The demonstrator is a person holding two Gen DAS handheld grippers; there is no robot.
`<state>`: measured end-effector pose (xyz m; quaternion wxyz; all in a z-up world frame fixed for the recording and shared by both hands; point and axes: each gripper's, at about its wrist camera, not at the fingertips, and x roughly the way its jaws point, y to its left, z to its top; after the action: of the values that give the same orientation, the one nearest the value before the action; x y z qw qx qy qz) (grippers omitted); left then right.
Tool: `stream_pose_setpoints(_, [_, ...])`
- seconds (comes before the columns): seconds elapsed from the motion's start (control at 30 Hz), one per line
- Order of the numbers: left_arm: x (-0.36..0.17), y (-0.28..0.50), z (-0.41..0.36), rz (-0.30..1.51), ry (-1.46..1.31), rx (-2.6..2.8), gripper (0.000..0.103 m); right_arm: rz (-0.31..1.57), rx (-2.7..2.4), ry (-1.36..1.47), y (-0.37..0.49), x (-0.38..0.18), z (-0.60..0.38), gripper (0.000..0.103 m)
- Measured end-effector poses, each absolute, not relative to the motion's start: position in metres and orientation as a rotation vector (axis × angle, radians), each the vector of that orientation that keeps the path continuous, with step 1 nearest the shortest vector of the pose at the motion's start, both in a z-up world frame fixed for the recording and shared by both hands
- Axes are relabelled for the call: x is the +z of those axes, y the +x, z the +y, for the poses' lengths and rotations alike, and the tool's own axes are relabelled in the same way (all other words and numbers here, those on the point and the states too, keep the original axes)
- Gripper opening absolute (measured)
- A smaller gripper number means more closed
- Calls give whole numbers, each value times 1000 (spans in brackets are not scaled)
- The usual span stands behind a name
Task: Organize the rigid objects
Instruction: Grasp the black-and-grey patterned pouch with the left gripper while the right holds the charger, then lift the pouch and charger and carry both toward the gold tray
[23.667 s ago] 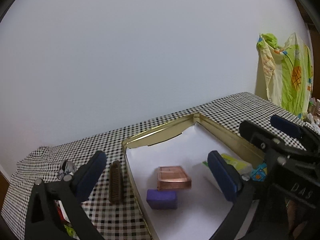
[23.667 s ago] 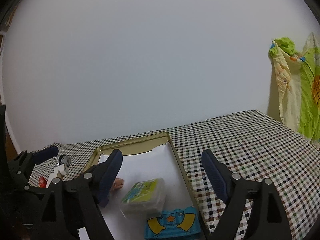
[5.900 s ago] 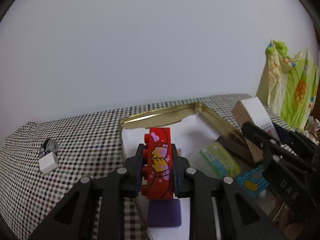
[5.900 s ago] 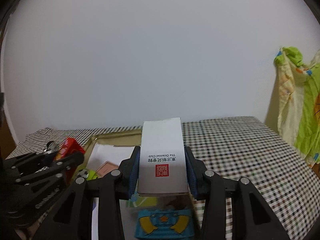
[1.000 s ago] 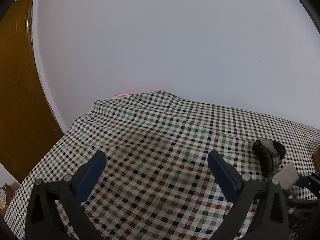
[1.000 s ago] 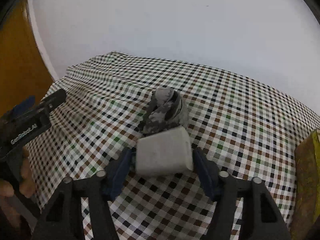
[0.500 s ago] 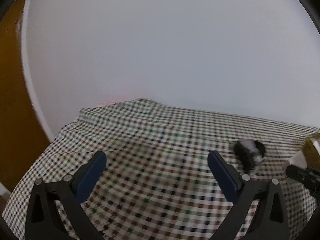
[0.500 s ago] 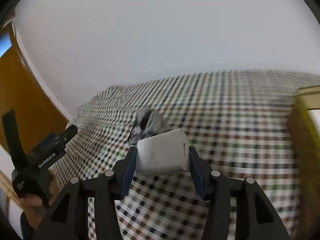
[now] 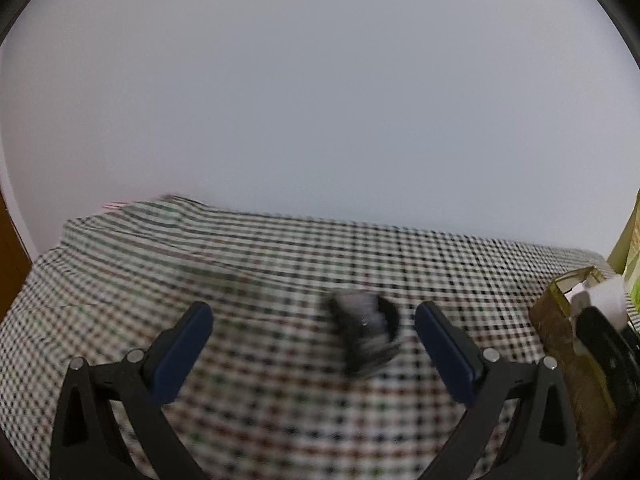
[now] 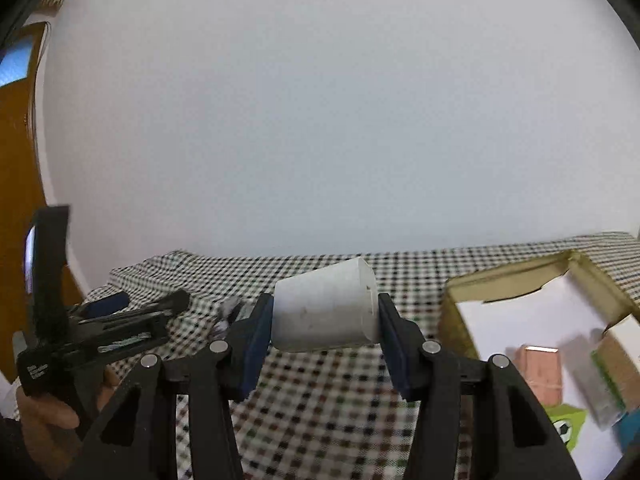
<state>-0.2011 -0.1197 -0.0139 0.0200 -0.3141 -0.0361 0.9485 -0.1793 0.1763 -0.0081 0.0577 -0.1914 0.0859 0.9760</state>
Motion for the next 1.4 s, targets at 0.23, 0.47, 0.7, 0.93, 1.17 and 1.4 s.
stream_pose_setpoints(0.23, [-47,-245,-83,-100,-1318,2822,74,314,2906,-554,-192,-11,182,54])
stream_pose_setpoints(0.47, [-56,-247,-80,-65,-1376,2823,72,358,2907,-581,-198,-11,185,54])
stream_pose_setpoints(0.7, [-56,-246,-77,-69,-1375,2825,69,329,2915,-578,-196,-10,181,54])
stream_pose_setpoints(0.93, [-56,-258,-90,-64,-1376,2843,56,319,2912,-604,-198,-11,179,54])
stream_pose_setpoints(1.17, [-55,-257,-93,-98,-1368,2853,45,322,2911,-611,-197,-10,179,54])
stream_pose_setpoints(1.4, [-52,-251,-98,-99,-1363,2893,43,340,2921,-655,-200,-11,179,54])
